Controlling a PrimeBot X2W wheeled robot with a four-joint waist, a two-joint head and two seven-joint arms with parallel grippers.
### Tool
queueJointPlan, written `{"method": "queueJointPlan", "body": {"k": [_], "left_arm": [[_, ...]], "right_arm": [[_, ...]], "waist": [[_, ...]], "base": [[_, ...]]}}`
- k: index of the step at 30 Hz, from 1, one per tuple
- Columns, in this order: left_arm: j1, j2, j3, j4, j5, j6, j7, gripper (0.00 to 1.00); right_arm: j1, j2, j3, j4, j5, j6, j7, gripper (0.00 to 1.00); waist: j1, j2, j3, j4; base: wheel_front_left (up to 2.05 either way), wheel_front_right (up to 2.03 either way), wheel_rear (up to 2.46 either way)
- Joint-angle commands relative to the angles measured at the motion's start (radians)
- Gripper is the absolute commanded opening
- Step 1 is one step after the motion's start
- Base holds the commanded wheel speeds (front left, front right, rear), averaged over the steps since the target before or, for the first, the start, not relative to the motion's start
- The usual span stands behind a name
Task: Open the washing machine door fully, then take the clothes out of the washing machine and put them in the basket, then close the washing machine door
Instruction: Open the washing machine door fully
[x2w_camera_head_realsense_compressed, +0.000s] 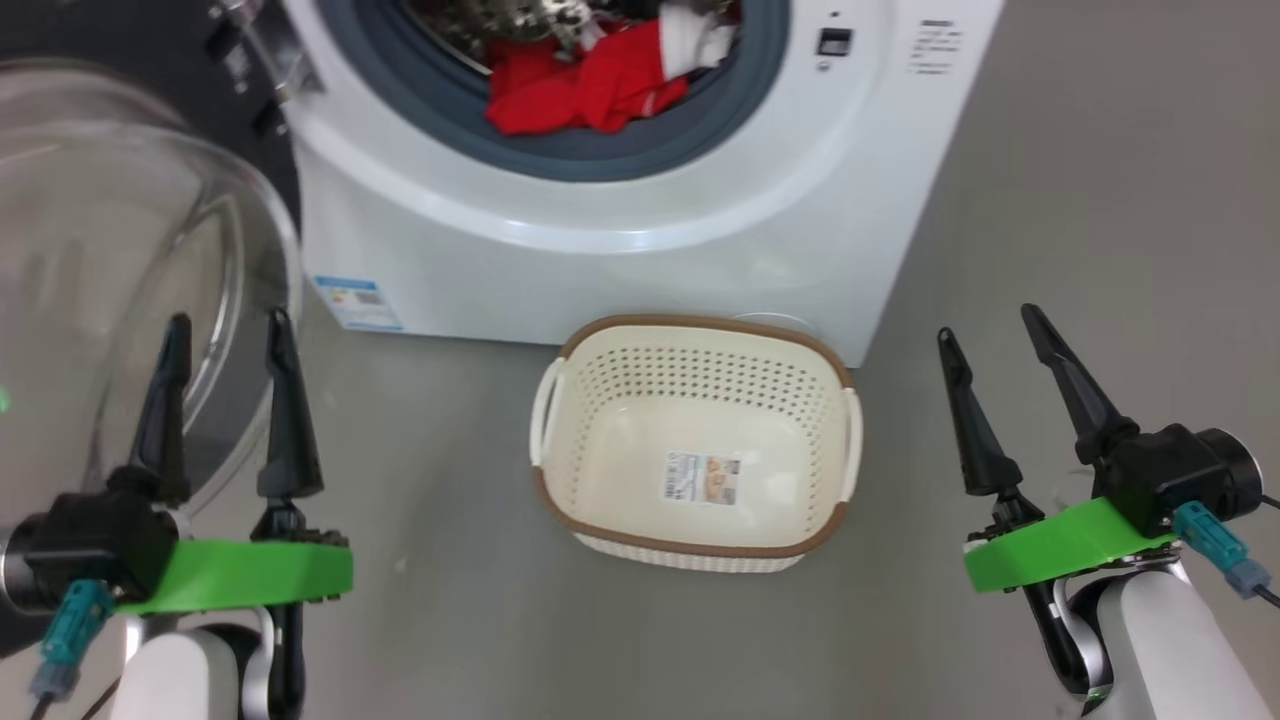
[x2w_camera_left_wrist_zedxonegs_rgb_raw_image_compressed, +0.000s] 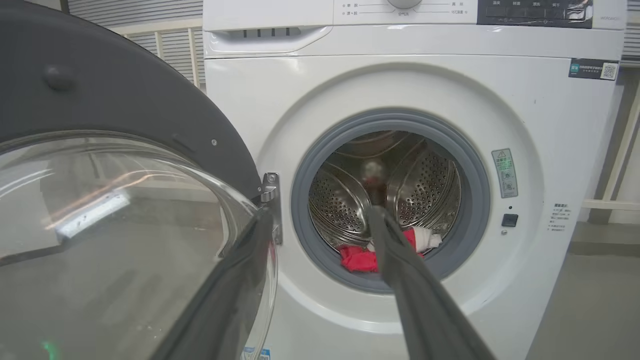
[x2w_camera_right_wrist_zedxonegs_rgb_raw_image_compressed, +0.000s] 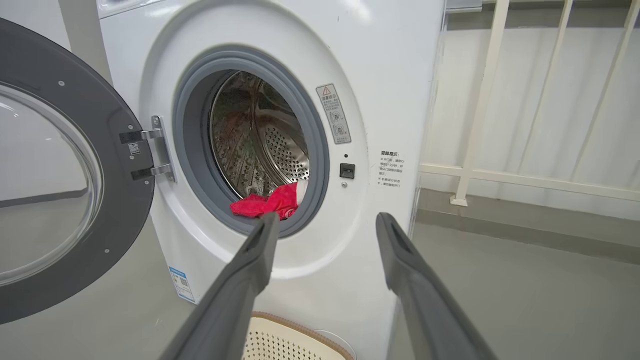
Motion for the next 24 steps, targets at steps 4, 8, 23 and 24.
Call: {"method": "queueJointPlan", "body": {"k": [4,8,23,24], "left_arm": [[0.032,0.029,0.030,-0.045,-0.021,-0.003,-0.005,1.00],[0.073,0.033,0.037,-0.054,-0.038,-0.009,-0.005,1.00],[0.220,0.047,0.061,-0.045,-0.032,-0.013,-0.005,1.00],[0.230,0.047,0.062,-0.045,-0.030,-0.014,-0.005,1.00]], "right_arm": [[0.001,0.005,0.006,-0.027,0.025,0.006,-0.006,1.00],[0.005,0.005,-0.001,-0.028,0.041,0.006,-0.006,1.00],[0.064,0.005,0.027,-0.046,0.052,0.006,-0.006,1.00],[0.068,0.005,0.029,-0.046,0.049,0.006,-0.006,1.00]], "waist": [[0.0000,0.0000,-0.024,-0.101],[0.0000,0.0000,-0.029,-0.150],[0.0000,0.0000,-0.084,-0.273],[0.0000,0.0000,-0.089,-0.276]], "base": [[0.00,0.00,0.00],[0.00,0.00,0.00],[0.00,0.00,0.00],[0.00,0.00,0.00]]}}
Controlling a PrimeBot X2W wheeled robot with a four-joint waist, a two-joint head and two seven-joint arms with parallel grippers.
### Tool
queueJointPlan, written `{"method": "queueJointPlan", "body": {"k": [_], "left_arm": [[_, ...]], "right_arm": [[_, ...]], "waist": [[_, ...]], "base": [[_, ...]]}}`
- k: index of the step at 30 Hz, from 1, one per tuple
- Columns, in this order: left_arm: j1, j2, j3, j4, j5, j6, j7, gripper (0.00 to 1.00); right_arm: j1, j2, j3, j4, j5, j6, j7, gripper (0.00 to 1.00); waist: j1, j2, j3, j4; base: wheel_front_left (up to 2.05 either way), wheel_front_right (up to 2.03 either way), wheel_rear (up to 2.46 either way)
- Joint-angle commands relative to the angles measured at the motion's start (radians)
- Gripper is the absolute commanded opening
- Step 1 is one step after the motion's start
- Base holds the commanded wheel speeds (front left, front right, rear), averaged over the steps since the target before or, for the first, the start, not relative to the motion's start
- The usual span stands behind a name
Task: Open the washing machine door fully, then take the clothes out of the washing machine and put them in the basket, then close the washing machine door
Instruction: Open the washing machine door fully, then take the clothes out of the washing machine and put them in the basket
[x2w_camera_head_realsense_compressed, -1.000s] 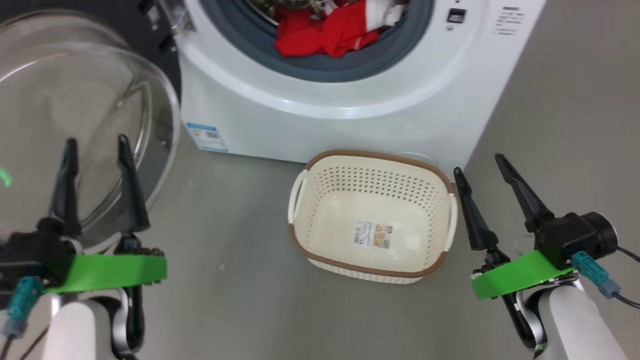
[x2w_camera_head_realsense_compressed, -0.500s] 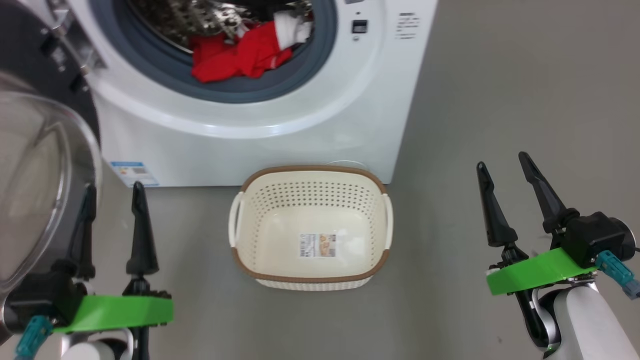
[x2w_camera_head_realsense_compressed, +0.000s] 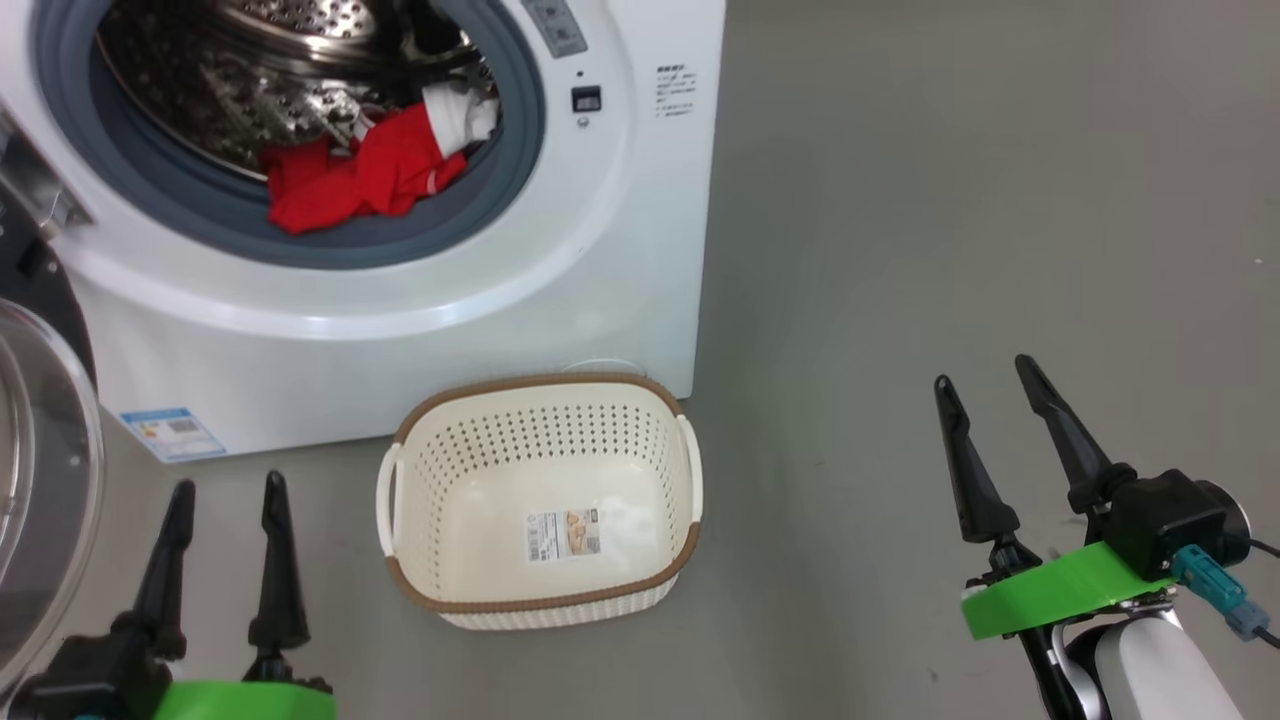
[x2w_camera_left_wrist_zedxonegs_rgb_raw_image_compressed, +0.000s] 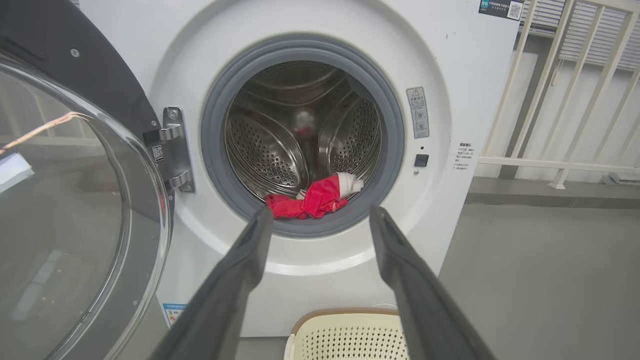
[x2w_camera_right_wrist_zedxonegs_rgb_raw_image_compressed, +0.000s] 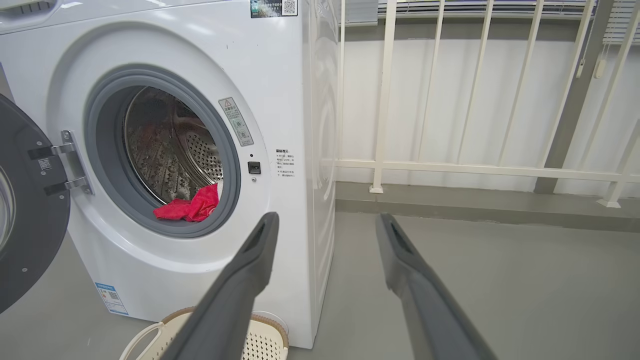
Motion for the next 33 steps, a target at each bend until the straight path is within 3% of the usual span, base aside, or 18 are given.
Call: {"method": "queueJointPlan", "body": {"k": [1,14,33], "left_arm": [[0.014,0.021,0.038,-0.022,0.011,-0.005,-0.005,1.00],[0.105,0.021,0.056,0.007,0.021,0.011,-0.005,1.00],[0.109,0.032,0.054,0.012,0.030,0.039,0.001,1.00]], "right_arm": [[0.002,0.000,0.029,-0.032,-0.004,0.006,-0.006,1.00],[0.067,0.000,0.022,-0.024,-0.010,0.006,-0.006,1.00],[0.080,0.000,0.021,-0.030,-0.009,0.006,-0.006,1.00]], "waist": [[0.0000,0.0000,-0.030,-0.025],[0.0000,0.0000,-0.115,-0.042],[0.0000,0.0000,-0.129,-0.035]], "base": [[0.00,0.00,0.00],[0.00,0.00,0.00],[0.20,-0.20,0.00]]}}
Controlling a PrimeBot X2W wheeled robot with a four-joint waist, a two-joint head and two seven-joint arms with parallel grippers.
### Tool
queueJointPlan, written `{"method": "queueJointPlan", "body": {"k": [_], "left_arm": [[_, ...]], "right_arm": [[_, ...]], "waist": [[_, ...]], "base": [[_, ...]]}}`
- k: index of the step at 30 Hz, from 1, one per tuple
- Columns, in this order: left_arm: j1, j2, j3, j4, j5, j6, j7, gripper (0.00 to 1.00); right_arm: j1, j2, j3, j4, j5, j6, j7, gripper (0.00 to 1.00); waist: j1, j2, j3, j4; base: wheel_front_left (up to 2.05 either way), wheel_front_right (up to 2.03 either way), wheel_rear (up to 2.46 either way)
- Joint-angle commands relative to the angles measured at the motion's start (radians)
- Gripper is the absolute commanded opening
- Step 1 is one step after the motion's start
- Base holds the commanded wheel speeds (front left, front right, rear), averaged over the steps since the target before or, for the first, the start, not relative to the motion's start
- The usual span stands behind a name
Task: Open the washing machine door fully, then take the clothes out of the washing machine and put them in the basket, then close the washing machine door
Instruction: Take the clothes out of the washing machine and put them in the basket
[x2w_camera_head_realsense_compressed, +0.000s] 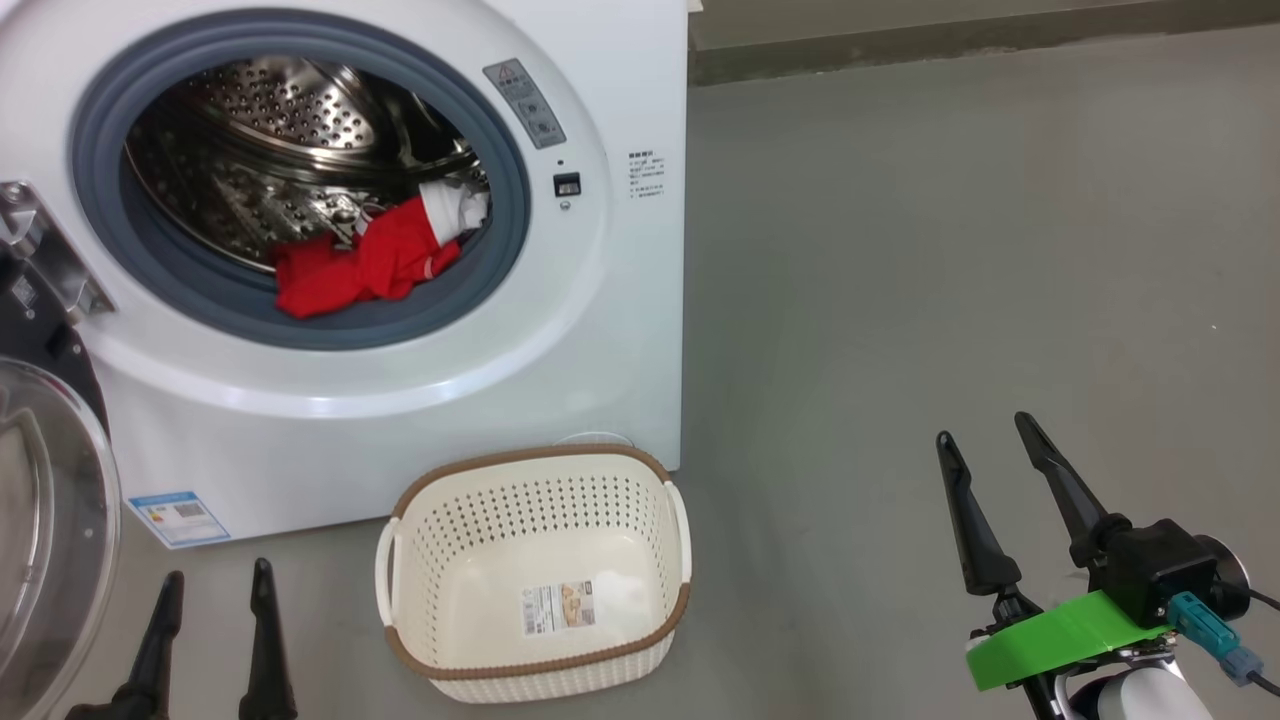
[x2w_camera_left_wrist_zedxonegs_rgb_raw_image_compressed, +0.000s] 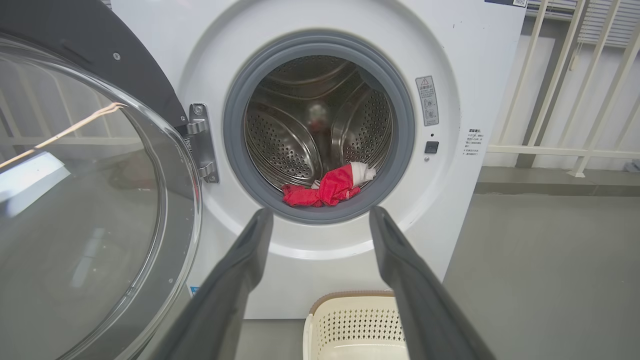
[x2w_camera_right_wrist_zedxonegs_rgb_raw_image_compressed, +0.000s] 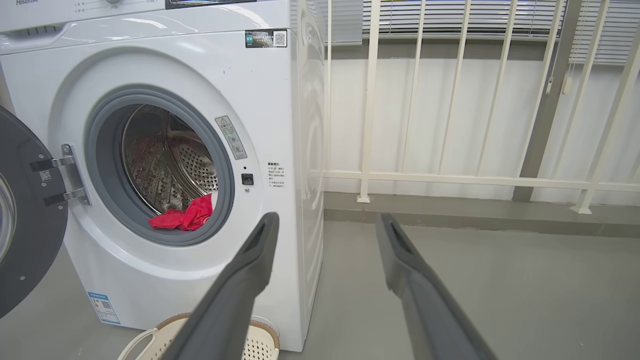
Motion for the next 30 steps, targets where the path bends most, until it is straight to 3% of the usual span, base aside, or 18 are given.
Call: {"method": "queueJointPlan", "body": {"k": [1,17,30], "left_arm": [[-0.016,0.024,0.030,-0.022,0.011,0.010,0.001,1.00],[-0.008,0.030,0.012,-0.059,-0.020,-0.015,0.000,1.00],[-0.006,0.026,-0.001,-0.073,-0.015,0.012,-0.002,1.00]], "right_arm": [[-0.008,-0.003,0.026,-0.025,-0.001,0.006,-0.006,1.00],[-0.002,-0.003,0.024,-0.030,-0.019,0.006,-0.006,1.00],[-0.004,-0.003,0.021,-0.030,-0.018,0.006,-0.006,1.00]], "waist": [[0.0001,0.0000,-0.002,0.000],[0.0001,0.0000,-0.006,0.003],[0.0001,0.0000,0.003,0.014]], "base": [[1.07,-1.07,0.00],[1.60,-1.60,-0.01],[0.30,-0.30,0.00]]}}
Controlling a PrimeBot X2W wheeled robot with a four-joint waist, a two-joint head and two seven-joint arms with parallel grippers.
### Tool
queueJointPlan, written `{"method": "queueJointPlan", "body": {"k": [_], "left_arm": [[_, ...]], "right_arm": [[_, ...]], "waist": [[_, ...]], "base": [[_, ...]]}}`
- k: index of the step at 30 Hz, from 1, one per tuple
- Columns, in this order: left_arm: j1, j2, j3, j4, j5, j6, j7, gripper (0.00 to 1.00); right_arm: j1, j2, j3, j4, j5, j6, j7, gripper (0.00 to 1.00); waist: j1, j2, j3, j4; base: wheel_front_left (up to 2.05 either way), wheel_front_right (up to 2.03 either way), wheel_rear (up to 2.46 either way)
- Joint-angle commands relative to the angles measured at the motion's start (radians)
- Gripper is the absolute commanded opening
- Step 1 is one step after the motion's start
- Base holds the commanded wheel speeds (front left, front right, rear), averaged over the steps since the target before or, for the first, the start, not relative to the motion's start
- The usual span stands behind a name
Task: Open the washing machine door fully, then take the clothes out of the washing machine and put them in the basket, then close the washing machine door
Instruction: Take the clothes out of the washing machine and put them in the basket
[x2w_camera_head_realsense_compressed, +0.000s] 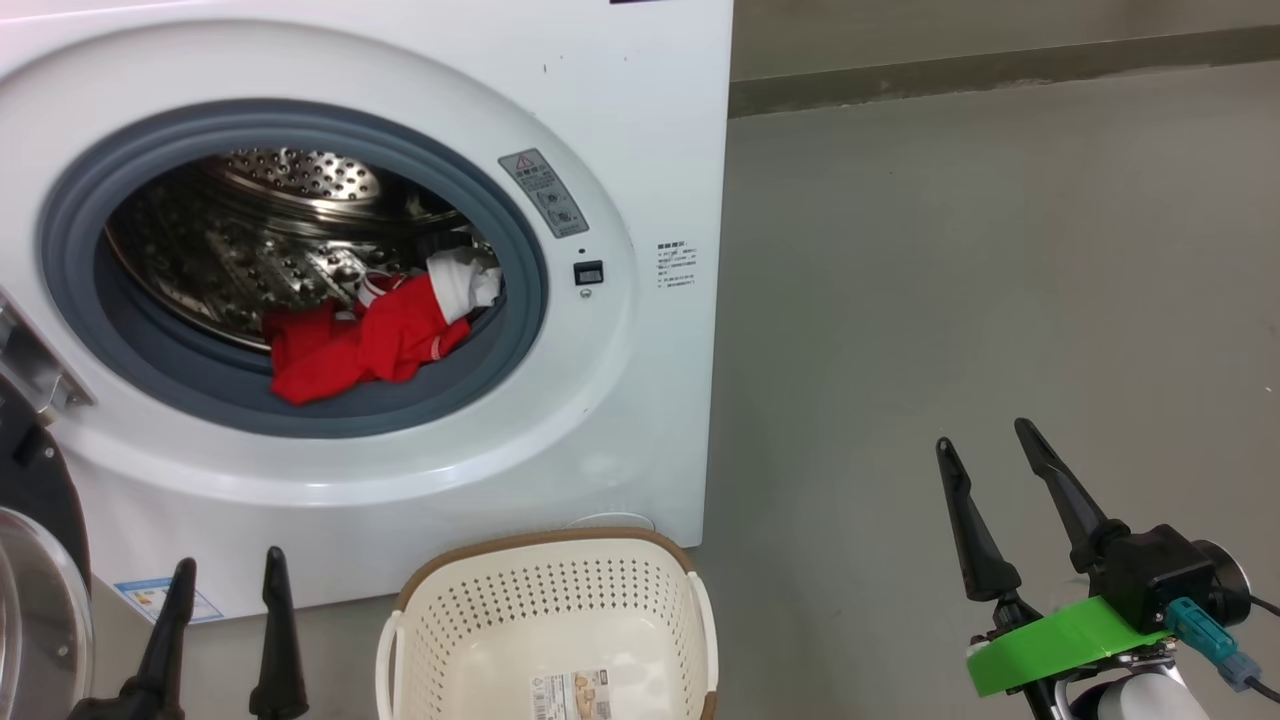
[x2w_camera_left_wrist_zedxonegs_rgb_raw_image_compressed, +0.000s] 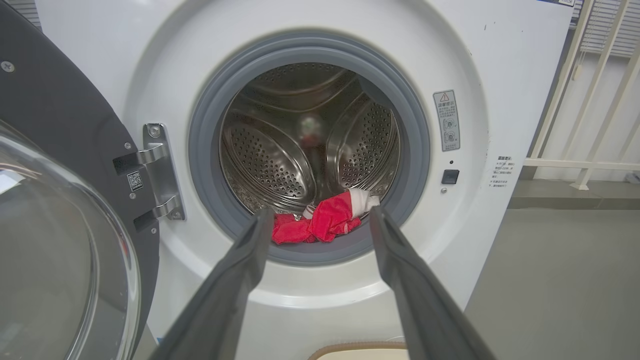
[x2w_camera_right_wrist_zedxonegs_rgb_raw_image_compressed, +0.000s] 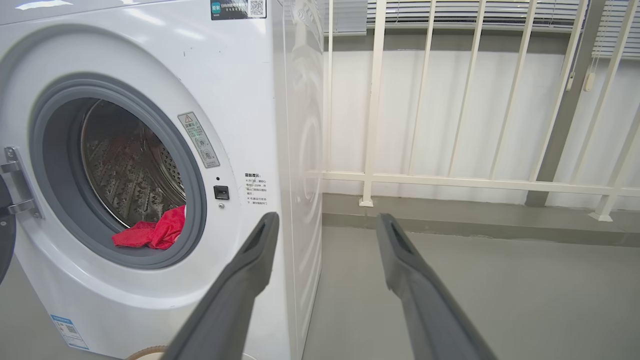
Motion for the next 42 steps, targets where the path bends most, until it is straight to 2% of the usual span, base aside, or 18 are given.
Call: {"method": "queueJointPlan", "body": {"k": [1,21,32,42], "left_arm": [[-0.010,0.015,0.027,-0.032,0.001,0.005,-0.009,1.00],[-0.059,-0.003,-0.023,-0.059,-0.036,0.047,0.010,1.00],[-0.158,-0.008,-0.044,-0.037,-0.047,0.056,-0.005,1.00],[-0.354,-0.010,-0.044,0.041,-0.081,0.032,-0.013,1.00]], "right_arm": [[-0.013,-0.004,0.023,-0.028,-0.009,0.006,-0.006,1.00],[-0.026,-0.004,0.023,-0.031,-0.006,0.006,-0.006,1.00],[-0.077,-0.004,0.016,-0.051,-0.003,0.006,-0.006,1.00],[-0.132,-0.004,0.006,-0.072,-0.020,0.006,-0.006,1.00]], "waist": [[0.0000,0.0000,0.002,0.001],[0.0000,0.0000,0.048,0.047],[0.0000,0.0000,0.144,0.062],[0.0000,0.0000,0.270,0.080]], "base": [[0.00,0.00,0.00],[0.00,0.00,0.00],[0.00,0.00,0.00],[0.00,0.00,0.00]]}}
